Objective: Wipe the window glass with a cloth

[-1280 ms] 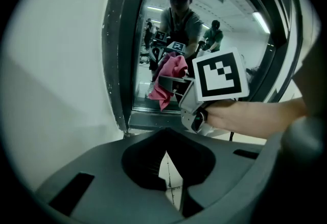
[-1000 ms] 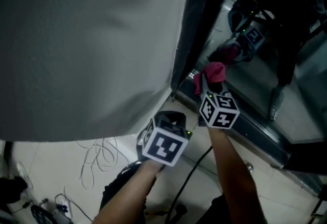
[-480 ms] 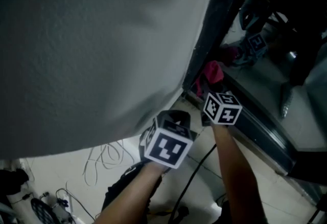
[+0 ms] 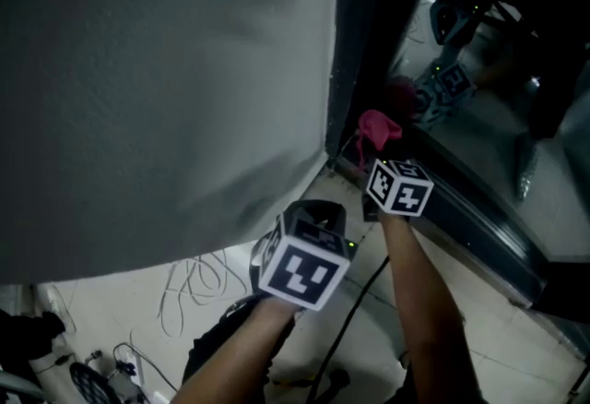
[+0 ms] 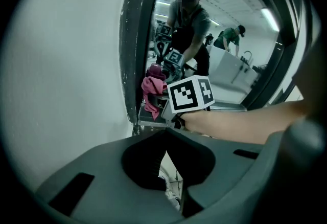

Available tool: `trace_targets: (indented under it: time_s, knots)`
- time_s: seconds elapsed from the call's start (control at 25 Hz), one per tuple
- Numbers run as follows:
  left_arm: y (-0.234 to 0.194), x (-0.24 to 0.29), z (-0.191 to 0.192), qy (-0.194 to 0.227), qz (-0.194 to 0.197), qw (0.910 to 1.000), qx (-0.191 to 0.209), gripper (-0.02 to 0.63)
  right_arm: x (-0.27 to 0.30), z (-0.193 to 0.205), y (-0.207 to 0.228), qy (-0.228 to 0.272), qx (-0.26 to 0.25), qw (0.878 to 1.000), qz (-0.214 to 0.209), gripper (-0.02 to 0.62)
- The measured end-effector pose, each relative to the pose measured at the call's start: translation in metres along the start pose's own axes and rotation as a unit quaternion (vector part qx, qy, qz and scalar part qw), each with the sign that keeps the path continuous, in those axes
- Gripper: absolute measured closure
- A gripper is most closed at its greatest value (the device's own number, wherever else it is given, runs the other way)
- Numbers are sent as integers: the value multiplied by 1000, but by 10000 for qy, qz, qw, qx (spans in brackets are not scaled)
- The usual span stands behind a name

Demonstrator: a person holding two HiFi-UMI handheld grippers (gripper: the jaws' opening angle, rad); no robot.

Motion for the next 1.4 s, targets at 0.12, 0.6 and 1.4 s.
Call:
trace_targets:
  time_s: [0.12,0.6,1.4]
  knots:
    - [4,2,0,-30,14,10000,43,600,-3,4,4,-6,100,9999,130,538]
    - [27,14,-6,-145,113,9993,312,600,-46,20,43,-70,358,9975,599,538]
    - [122,52,-13,-300,516,9940,921,600,-172,59,128,-171,773,9860,1469,540]
Point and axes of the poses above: the fingertips, and each gripper's own axes: x forward along the fingers, y to its right, z out of its underside, the point moved 10 cm from there along -x, backward along the fingers, and after that the axes turned 10 degrees about -x, right-handed, at the moved point
